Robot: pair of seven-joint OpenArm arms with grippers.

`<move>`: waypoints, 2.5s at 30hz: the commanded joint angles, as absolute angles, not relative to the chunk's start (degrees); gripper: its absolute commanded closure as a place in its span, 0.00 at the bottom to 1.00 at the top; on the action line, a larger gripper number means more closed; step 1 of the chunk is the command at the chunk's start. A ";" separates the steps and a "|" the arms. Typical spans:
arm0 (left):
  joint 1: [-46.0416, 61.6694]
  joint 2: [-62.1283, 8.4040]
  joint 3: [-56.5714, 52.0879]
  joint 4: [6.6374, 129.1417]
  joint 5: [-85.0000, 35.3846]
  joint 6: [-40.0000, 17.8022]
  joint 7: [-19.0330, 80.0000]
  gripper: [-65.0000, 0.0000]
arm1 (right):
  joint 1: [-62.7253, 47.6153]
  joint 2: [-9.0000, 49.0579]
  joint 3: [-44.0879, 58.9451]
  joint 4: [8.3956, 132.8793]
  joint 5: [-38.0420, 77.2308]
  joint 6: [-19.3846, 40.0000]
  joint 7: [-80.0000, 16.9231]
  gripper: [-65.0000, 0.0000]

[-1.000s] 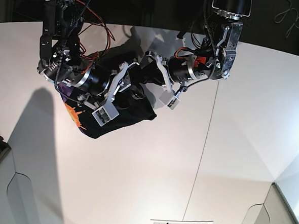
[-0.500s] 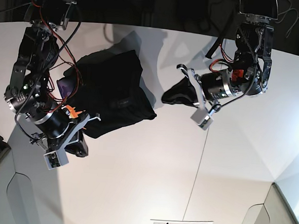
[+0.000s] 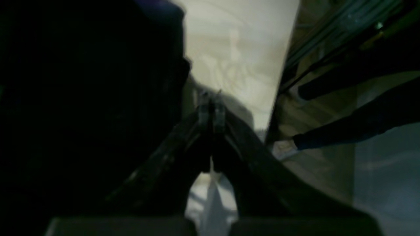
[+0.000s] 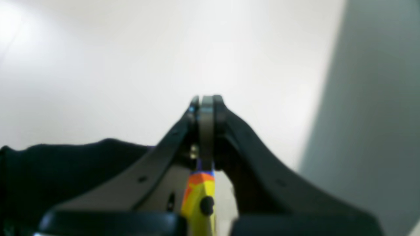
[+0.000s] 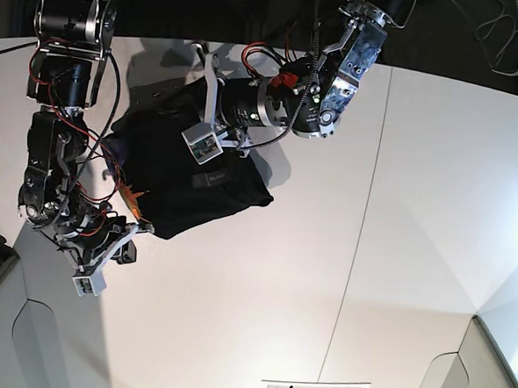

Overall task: Layout the t-shirt on the table in an organized manner, then fold the t-shirt properly
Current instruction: 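Fold the shirt end with the right gripper over toward the left gripper, then open both grippers and lift them away from the folded shirt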

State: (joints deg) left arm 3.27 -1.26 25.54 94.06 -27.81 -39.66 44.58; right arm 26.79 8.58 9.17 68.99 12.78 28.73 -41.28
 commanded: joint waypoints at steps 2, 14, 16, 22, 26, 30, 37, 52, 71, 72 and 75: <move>2.68 -0.97 24.56 92.97 -28.82 -40.00 43.24 1.00 | 29.17 8.86 8.25 66.30 14.02 30.37 -40.10 1.00; 3.01 -5.89 11.79 91.37 -30.63 -40.00 43.51 1.00 | 28.69 10.81 6.94 66.67 29.30 32.36 -52.64 1.00; 2.70 -7.68 10.83 91.37 -30.65 -40.00 43.46 1.00 | 28.67 11.03 6.94 66.78 32.27 32.38 -55.18 1.00; 1.61 -10.87 7.31 91.31 -30.63 -40.00 42.63 1.00 | 24.91 11.73 7.07 68.64 38.48 32.84 -56.23 1.00; -0.62 -12.78 6.63 90.17 -30.63 -40.00 42.39 1.00 | 19.70 11.66 7.07 73.67 40.99 33.23 -56.45 1.00; -2.98 -13.30 6.63 86.76 -30.74 -40.00 41.95 1.00 | 14.11 11.03 7.05 79.46 40.97 33.21 -56.95 1.00; -5.69 -13.15 6.68 81.93 -32.14 -40.00 40.66 1.00 | 5.78 7.70 7.05 85.95 41.43 33.23 -56.86 1.00; -7.07 -13.23 -0.67 84.93 -43.13 -40.00 48.71 1.00 | 2.66 7.22 11.35 92.05 39.44 33.23 -56.93 1.00; 34.41 -21.28 -21.61 118.21 -49.12 -40.00 55.99 1.00 | -27.59 17.45 33.50 111.04 47.99 33.26 -61.39 1.00; 37.15 -21.28 -22.46 119.07 -49.06 -40.00 56.03 1.00 | -29.78 17.45 33.69 112.03 48.01 33.26 -61.71 1.00; 44.42 -21.23 -23.70 119.61 -48.71 -40.00 56.01 1.00 | -36.05 17.45 33.63 113.14 48.03 33.26 -61.73 1.00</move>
